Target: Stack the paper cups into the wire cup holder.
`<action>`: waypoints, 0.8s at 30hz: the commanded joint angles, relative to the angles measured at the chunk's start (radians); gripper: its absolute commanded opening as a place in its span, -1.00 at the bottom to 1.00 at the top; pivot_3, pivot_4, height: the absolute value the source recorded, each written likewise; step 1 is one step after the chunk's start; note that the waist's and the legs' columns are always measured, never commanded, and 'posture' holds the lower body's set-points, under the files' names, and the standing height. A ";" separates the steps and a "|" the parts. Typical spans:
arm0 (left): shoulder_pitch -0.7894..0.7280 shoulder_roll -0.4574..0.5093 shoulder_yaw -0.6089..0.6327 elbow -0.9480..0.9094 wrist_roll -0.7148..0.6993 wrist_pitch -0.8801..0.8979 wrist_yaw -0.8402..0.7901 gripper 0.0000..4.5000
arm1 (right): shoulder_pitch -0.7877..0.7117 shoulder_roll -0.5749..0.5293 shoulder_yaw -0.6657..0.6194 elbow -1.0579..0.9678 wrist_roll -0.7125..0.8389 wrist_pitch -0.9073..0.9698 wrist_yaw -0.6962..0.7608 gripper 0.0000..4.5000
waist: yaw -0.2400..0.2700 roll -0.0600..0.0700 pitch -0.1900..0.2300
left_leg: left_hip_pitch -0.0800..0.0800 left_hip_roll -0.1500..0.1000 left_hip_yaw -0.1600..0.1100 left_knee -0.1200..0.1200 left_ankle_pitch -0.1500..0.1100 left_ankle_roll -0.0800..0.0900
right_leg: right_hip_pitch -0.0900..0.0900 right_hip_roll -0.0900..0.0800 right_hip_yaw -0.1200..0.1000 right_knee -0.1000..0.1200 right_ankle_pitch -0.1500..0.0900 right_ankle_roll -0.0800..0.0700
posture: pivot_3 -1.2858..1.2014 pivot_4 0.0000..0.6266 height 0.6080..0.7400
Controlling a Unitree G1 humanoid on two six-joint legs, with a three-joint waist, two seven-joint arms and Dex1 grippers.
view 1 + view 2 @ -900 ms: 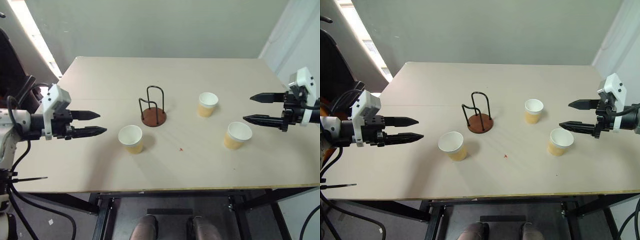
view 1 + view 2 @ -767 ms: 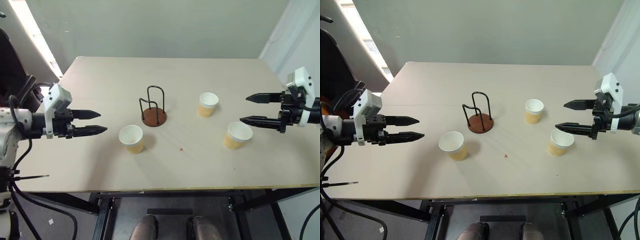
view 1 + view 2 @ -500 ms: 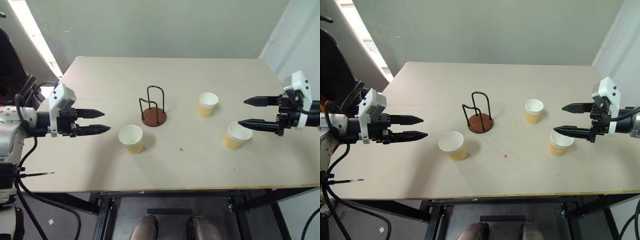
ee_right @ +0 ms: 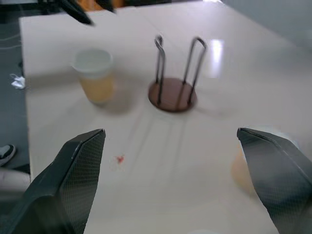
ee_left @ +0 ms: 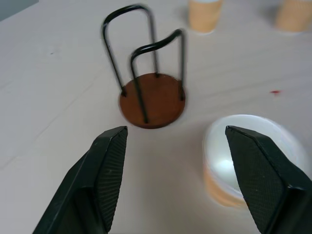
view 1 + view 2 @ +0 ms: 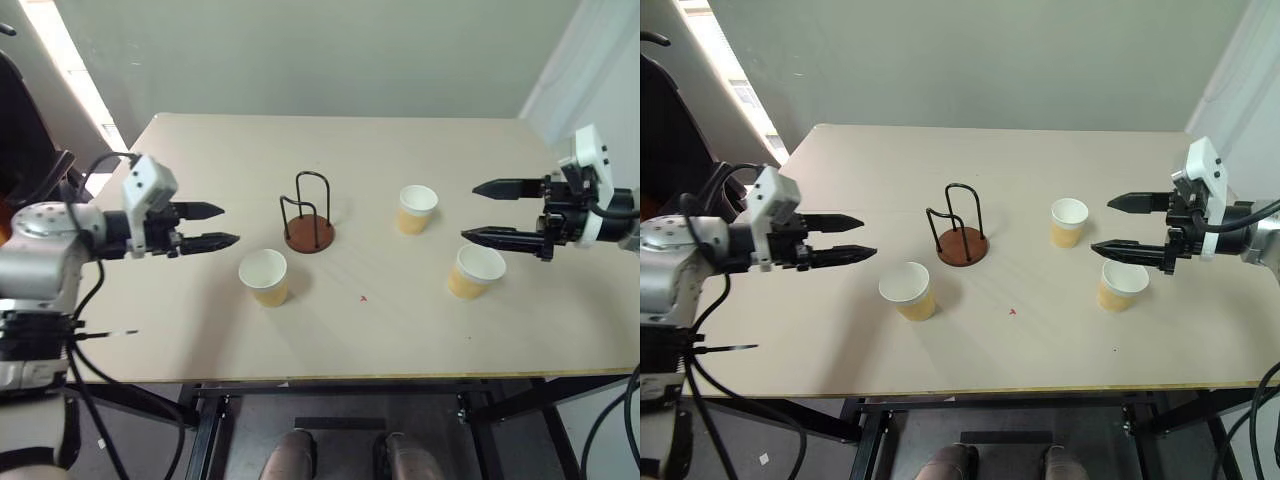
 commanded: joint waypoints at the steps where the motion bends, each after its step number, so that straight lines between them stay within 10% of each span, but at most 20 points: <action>1: -0.123 -0.100 -0.049 0.139 0.096 -0.074 0.111 0.52 | -0.032 0.022 0.003 -0.112 0.046 0.035 -0.038 1.00 | 0.004 0.000 0.000 | 0.000 0.000 0.000 0.001 0.000 0.000 | 0.001 0.000 0.000 0.000 0.000 0.001 | 0.03 -0.52 1.00; 15: -0.464 -0.433 -0.162 0.657 0.309 -0.299 0.300 0.52 | -0.023 0.037 0.007 -0.253 0.094 0.125 -0.132 1.00 | 0.013 -0.001 0.001 | -0.007 -0.002 0.001 0.012 0.000 0.002 | 0.002 -0.001 0.001 -0.006 0.011 0.018 | 0.03 -0.52 1.00; 24: -0.484 -0.445 -0.158 0.699 0.330 -0.329 0.243 -0.83 | 0.015 0.016 -0.031 -0.283 0.112 0.143 -0.166 1.00 | 0.014 -0.001 0.001 | -0.008 -0.004 0.004 0.013 0.000 0.001 | 0.002 0.000 0.004 -0.007 0.008 0.025 | 0.03 -0.52 1.00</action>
